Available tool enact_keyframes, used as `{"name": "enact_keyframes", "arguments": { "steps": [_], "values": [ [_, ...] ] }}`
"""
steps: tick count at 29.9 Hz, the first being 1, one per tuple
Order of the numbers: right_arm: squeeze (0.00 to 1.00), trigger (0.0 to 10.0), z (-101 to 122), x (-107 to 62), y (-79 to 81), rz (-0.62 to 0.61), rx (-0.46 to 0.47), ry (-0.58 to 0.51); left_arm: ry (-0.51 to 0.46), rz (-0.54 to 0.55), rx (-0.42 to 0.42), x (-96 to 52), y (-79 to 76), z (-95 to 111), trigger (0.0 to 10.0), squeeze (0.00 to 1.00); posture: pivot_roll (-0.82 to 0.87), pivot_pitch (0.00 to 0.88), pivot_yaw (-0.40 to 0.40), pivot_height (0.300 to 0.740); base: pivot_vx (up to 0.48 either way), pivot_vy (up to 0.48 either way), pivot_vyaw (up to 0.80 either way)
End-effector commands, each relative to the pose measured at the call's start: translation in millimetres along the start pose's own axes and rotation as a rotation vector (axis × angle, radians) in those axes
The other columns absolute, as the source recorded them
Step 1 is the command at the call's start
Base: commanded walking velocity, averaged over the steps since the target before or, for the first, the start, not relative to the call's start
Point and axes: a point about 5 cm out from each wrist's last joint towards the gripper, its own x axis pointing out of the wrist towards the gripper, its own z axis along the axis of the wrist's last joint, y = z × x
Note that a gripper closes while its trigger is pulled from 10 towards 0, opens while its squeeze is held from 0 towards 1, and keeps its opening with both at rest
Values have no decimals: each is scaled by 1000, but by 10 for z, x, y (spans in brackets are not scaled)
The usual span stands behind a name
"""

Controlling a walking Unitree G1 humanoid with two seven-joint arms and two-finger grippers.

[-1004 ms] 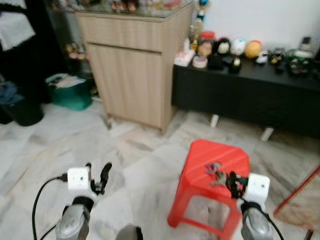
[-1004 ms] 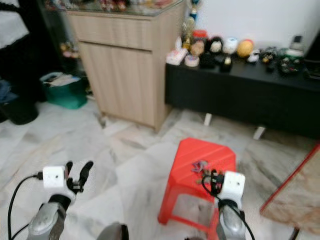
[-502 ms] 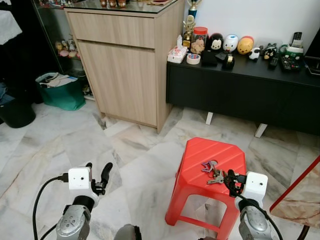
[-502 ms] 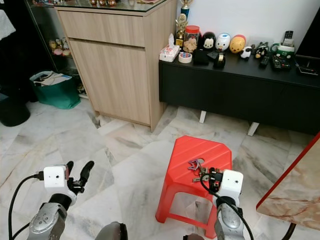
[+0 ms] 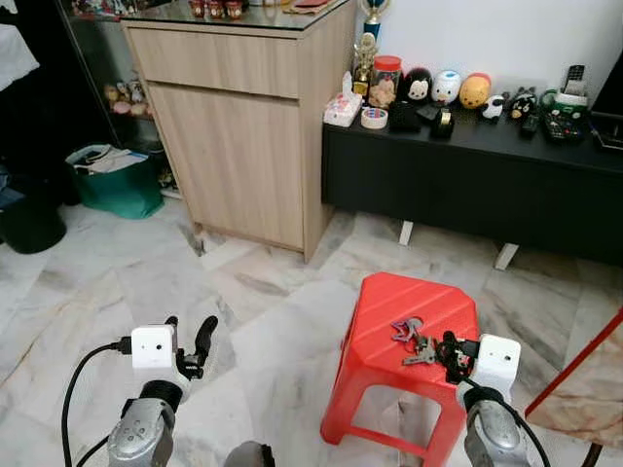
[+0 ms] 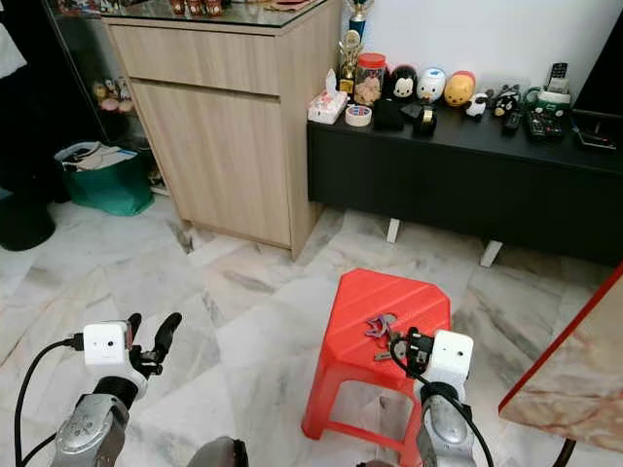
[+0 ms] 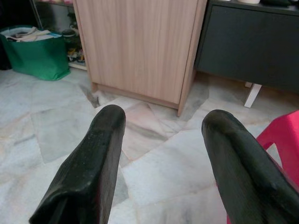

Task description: Hang keys on a hook

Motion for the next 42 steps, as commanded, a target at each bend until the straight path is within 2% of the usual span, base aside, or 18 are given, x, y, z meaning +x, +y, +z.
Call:
{"name": "enact_keyframes", "arguments": {
  "steps": [1,18,22,34,39,42],
  "values": [
    [0,10000,33,27,3,5,-11,-10,-7,0,12,28,7,39,10000,0,47,0,17,647,315,0,0],
    [0,10000,37,37,31,33,-21,-9,-4,0,6,13,-16,26,10000,0,54,0,9,647,315,0,0],
    [0,10000,25,35,20,38,-23,-4,-12,12,-28,22,-22,41,10000,0,50,0,9,647,293,0,0],
    [0,10000,46,48,50,61,-11,-16,-21,3,-12,37,-19,61,10000,0,48,0,12,647,0,0,0],
    [0,10000,1,53,54,58,-19,25,-18,0,-11,30,-23,56,10000,0,49,0,13,647,0,0,0],
    [0,10000,0,62,57,61,-19,32,-16,-1,-11,29,-26,51,10000,0,47,0,12,632,0,0,0]
  ]
}}
